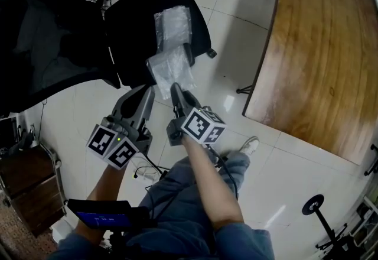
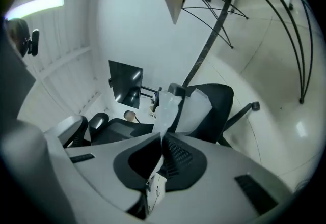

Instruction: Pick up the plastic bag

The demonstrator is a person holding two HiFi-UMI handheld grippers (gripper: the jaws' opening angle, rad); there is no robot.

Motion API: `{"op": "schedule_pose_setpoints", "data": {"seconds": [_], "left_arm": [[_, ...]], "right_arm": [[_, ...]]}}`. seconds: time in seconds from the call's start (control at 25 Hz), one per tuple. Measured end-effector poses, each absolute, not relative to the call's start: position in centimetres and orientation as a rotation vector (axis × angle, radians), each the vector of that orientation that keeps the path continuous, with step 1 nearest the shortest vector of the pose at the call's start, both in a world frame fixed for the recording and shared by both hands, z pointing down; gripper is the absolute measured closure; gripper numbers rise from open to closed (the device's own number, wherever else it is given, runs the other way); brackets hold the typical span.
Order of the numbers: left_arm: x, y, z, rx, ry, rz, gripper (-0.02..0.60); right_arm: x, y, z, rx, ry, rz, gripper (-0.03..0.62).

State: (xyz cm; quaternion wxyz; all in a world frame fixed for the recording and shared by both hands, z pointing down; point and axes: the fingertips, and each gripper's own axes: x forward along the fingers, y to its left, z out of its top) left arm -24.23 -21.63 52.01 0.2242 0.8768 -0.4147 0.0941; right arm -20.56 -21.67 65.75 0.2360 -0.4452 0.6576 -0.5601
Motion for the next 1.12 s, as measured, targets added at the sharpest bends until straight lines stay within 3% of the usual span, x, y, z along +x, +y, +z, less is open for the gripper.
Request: {"op": "schedule_pose_setpoints", "data": {"seconds": [0.48, 1.12], "left_arm": [[-24.4, -21.7, 51.6, 2.400, -1.174, 0.215, 0.571], [-23.9, -20.3, 43.9, 2.408, -1.150, -0.016, 0.574]], "right_arm": [[-20.8, -22.3, 62.9, -1.231, 1.986, -1.435, 0.588], [-21.4, -21.9, 50.3, -1.168, 2.448, -1.239, 0.589]]}}
